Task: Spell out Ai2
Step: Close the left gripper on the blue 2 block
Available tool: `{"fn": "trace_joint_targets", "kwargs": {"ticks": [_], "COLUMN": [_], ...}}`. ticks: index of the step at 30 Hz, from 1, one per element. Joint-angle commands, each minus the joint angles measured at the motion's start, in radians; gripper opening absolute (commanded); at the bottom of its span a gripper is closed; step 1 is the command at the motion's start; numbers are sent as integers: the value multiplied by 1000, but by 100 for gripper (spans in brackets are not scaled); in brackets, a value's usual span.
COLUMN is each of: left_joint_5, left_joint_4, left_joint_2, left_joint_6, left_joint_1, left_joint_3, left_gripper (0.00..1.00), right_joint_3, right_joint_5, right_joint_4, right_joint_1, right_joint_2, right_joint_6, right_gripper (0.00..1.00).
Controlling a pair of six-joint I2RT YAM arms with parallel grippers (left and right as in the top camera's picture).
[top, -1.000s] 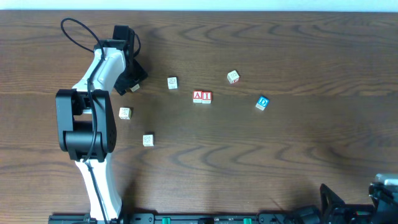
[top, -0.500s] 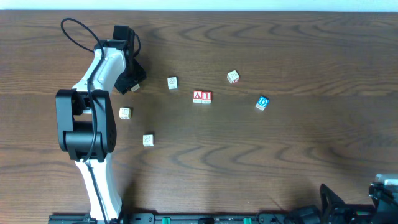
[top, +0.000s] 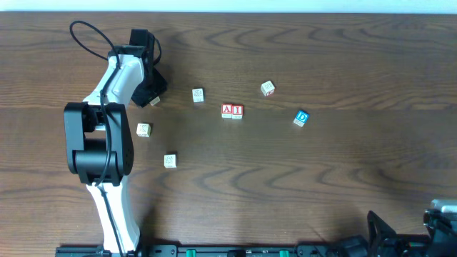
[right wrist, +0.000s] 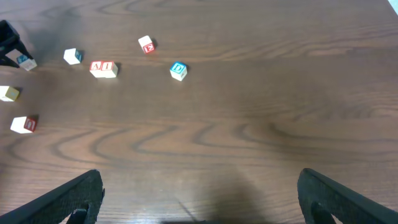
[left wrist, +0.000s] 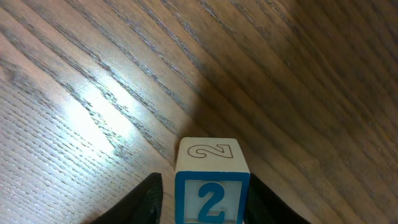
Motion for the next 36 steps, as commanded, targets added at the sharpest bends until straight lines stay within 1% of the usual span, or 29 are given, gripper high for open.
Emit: {"fn": "trace_joint_targets", "kwargs": {"ticks": [1, 6, 8, 16, 19, 24, 27, 31, 36], "left_joint_5": [-1, -1, -1, -1, 0, 0, 0, 4, 72], "left_joint_4": [0, 0, 0, -1, -1, -6, -12, -24, -27], "left_joint_2": [5, 5, 5, 5, 5, 5, 5, 5, 5], "left_joint_6": [7, 7, 6, 6, 6, 6, 6, -5, -5], "left_joint_1": [4, 4, 4, 4, 4, 4, 4, 4, 3], "left_joint_3": [6, 6, 6, 6, 6, 6, 6, 6, 9], "left_gripper": [39, 36, 33, 32, 28, 27, 21, 6, 5], "right_joint_3": [0, 0, 0, 0, 0, 0, 0, 0, 0], "right_joint_5": [3, 3, 3, 3, 3, 3, 3, 3, 3], "right_joint_4": [-2, -2, -2, -2, -2, -2, -2, -2, -2], "right_joint_1": [3, 3, 3, 3, 3, 3, 3, 3, 3], "right_joint_2": [-2, -2, -2, -2, -2, -2, -2, -2, -2], "right_joint_6": [-2, -2, -2, -2, -2, -2, -2, -2, -2], "right_gripper": [99, 99, 99, 99, 99, 99, 99, 99, 99]}}
